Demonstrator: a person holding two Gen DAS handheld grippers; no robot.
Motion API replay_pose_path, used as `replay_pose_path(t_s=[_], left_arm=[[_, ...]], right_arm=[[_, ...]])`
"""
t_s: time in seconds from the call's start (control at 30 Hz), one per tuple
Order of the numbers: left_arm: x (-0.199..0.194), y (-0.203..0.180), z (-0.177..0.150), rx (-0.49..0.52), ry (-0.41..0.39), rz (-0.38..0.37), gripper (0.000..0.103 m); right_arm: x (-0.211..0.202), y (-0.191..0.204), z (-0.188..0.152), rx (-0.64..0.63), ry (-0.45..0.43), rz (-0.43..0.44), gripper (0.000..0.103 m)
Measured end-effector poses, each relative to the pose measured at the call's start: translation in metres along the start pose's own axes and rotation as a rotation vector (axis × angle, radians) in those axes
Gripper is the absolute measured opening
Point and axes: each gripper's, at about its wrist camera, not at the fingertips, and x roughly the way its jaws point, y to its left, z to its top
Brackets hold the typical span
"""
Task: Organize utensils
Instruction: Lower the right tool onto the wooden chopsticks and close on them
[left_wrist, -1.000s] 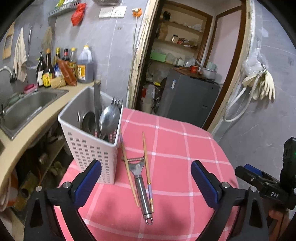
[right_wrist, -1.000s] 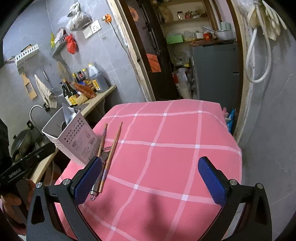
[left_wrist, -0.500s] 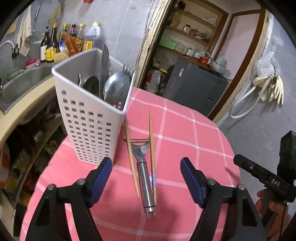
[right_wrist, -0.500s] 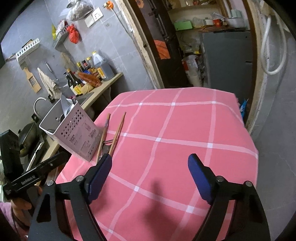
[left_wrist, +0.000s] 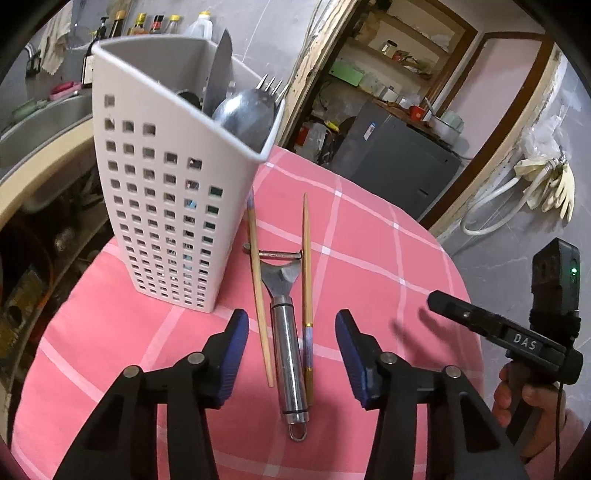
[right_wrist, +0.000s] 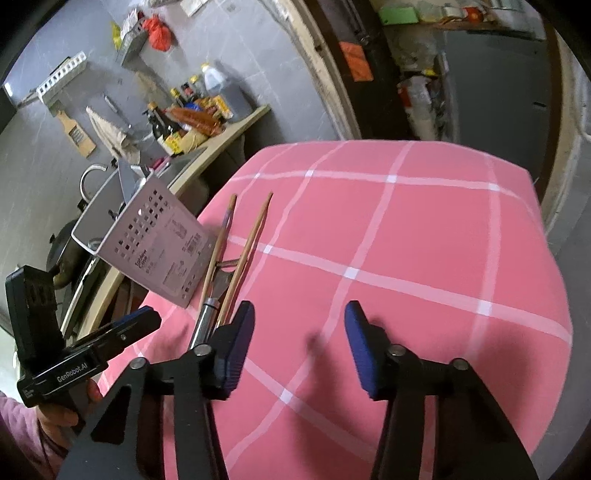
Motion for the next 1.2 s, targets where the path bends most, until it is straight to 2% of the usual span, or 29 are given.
replay_pose_path(t_s=[0.2, 0.83, 1.0, 1.07, 1.2], left_arm=[[0.012, 0.011, 0.000, -0.062, 0.021, -0.004, 0.038], [0.014, 0.041, -0.007, -0.107, 0.033, 0.022, 0.034], [0.015, 0.047, -0.006, -0.097, 0.034, 0.014, 0.034], [0.016, 0.052, -0.006, -0.104, 0.042, 0.002, 0.034], [0.014, 0.058, -0.008, -0.104, 0.049, -0.016, 0.034]], right_arm=[[0.021, 0.007, 0.000, -0.016, 0.061, 0.038, 0.037], [0.088, 0.045, 0.004, -0.014, 0.196, 0.149, 0.030], [0.108, 0.054, 0.007, 0.008, 0.226, 0.138, 0.021], [0.116, 0.056, 0.008, 0.025, 0.243, 0.135, 0.009], [0.113, 0.062, 0.011, 0.006, 0.236, 0.139, 0.007]])
